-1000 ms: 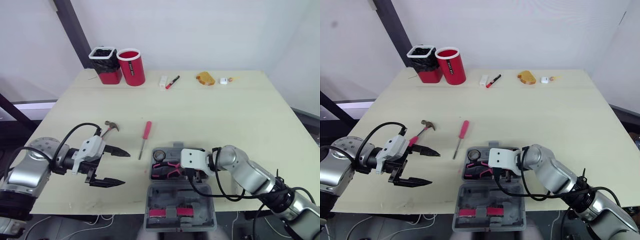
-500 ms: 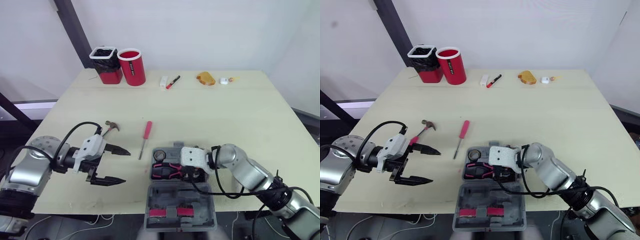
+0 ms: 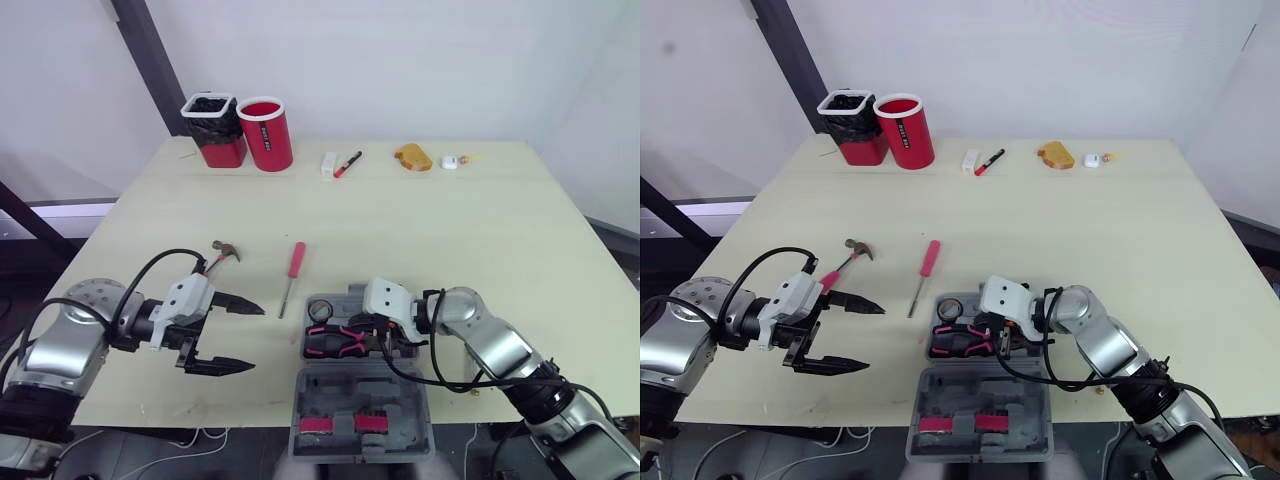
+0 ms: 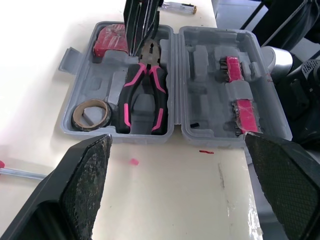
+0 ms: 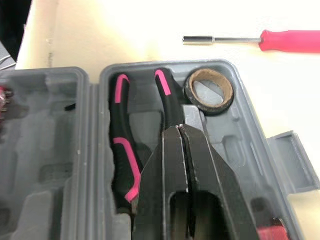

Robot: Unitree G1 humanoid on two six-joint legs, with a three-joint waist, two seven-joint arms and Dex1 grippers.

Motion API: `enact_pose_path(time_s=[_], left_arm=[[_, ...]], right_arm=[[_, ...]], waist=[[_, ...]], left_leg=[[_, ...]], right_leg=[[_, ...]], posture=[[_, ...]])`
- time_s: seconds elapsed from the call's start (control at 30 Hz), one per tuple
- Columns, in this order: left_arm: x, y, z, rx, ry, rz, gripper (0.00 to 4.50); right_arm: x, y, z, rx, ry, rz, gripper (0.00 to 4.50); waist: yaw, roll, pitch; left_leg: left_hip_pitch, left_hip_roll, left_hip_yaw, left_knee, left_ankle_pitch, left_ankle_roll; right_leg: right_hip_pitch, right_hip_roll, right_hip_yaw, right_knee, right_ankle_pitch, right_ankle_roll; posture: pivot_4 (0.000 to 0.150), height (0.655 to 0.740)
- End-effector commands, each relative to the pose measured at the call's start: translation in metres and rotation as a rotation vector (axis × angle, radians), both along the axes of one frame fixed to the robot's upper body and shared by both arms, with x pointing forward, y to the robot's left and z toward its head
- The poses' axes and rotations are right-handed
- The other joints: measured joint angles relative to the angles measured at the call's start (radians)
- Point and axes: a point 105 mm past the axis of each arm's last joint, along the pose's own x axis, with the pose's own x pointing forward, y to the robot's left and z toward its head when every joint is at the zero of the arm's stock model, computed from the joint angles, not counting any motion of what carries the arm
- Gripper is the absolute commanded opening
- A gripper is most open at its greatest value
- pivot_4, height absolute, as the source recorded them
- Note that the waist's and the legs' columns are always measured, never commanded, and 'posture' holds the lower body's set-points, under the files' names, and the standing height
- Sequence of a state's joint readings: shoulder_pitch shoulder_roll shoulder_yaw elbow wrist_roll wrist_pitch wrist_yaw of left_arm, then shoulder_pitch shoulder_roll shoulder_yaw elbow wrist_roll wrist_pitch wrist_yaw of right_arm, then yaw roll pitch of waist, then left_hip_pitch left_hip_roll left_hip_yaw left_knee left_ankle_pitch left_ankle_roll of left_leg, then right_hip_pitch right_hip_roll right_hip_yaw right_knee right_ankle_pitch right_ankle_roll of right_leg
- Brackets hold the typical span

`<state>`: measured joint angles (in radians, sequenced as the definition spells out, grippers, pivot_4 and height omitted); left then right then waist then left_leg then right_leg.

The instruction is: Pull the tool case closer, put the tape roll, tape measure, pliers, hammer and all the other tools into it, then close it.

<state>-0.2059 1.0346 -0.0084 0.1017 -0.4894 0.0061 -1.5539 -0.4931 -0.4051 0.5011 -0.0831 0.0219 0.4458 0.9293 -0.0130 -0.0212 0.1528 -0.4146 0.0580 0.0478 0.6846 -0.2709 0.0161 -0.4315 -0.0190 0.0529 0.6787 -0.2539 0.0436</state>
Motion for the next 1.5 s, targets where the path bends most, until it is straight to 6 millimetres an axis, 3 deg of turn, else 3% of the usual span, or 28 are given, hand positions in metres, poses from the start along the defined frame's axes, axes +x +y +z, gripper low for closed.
enact_pose_path(time_s=[0.03,0.17,0.63,0.77,1.07,1.27,1.5], left_arm=[[-0.001,0.003,0.006,0.008,-0.023,-0.022,4.5],[0.0,0.002,0.006,0.005,-0.024,-0.02,4.5],[0.002,0.001,0.003,-0.006,-0.023,-0.006,4.5],[0.001,0.0,0.003,-0.014,-0.014,-0.002,4.5],[0.0,-0.003,0.001,-0.025,-0.002,-0.001,4.5],[-0.001,-0.003,-0.001,-0.028,0.0,0.003,4.5],[-0.003,-0.002,-0.005,-0.041,0.004,0.025,4.5]], right_arm=[[0.004,-0.002,-0.002,-0.006,-0.028,-0.004,0.1],[0.004,0.001,-0.009,-0.003,0.006,-0.002,0.1],[-0.008,-0.024,-0.089,-0.293,0.23,-0.032,0.1],[-0.006,-0.041,-0.105,-0.392,0.233,-0.047,0.1],[-0.012,-0.038,-0.126,-0.421,0.276,-0.024,0.1],[-0.007,-0.032,-0.121,-0.376,0.243,-0.022,0.1],[0.016,-0.018,-0.075,-0.21,0.08,-0.029,0.1]], waist=[[0.0,0.0,0.0],[-0.002,0.0,0.0],[-0.003,-0.001,-0.004],[-0.003,-0.001,-0.008],[-0.002,-0.006,-0.027],[-0.004,-0.006,-0.032],[-0.004,-0.003,-0.03]], left_leg=[[0.0,0.0,0.0,0.0,0.0,0.0],[0.0,0.0,0.0,0.0,0.0,0.0],[0.003,0.0,0.0,0.0,0.0,0.0],[0.02,0.0,0.0,-0.003,0.0,0.0],[0.037,0.0,0.001,-0.006,0.0,0.0],[0.05,0.001,0.004,-0.014,0.0,0.0],[0.051,0.001,0.004,-0.016,0.0,0.0]], right_leg=[[0.0,0.0,0.0,0.0,0.0,0.0],[0.0,0.0,0.0,0.0,0.0,0.0],[0.003,0.0,0.0,0.001,0.0,0.0],[0.019,0.0,0.0,-0.001,-0.003,-0.004],[0.032,0.0,0.001,-0.001,-0.007,-0.005],[0.038,0.0,0.005,-0.001,-0.009,-0.007],[0.036,0.001,0.006,-0.001,-0.01,-0.009]], posture=[[0.15,0.74],[0.15,0.74],[0.15,0.74],[0.15,0.74],[0.15,0.74],[0.15,0.74],[0.15,0.74]])
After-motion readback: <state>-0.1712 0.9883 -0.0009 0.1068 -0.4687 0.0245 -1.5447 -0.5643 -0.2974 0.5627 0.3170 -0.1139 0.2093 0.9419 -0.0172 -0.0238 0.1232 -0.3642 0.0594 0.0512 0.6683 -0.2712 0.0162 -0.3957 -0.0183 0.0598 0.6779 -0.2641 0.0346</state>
